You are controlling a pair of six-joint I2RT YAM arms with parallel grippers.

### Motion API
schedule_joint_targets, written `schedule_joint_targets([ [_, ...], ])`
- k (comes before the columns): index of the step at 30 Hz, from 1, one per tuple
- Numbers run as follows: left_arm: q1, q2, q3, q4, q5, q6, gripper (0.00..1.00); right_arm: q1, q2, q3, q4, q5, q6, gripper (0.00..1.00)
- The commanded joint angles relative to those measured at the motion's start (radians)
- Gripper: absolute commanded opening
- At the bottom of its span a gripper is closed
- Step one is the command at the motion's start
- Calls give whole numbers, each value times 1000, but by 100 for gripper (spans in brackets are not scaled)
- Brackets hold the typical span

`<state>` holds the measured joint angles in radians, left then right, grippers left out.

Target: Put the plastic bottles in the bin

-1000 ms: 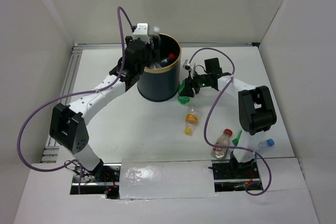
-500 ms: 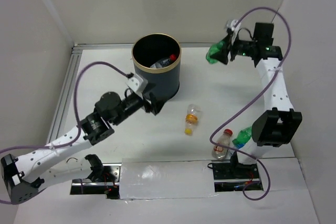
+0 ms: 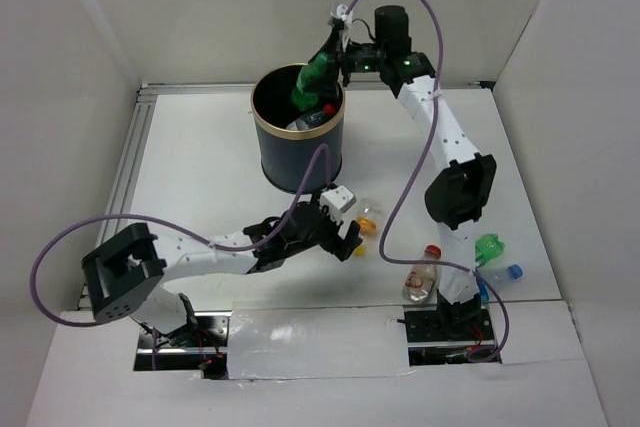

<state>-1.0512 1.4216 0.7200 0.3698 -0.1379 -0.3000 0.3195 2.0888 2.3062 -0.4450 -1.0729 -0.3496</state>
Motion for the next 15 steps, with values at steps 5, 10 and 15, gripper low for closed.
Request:
schedule_joint_targets([
  [5,-26,294,249,97,-77,-80,98,-25,-59,-16,-75,151,17,100],
  [10,-46,499,491,-102,-173,-135,99,-134,-255,-210,-198,316,-78,100],
  [15,-86,654,680,-331,-316,-183,84,-298,-426,-452,-282,375,-121,100],
])
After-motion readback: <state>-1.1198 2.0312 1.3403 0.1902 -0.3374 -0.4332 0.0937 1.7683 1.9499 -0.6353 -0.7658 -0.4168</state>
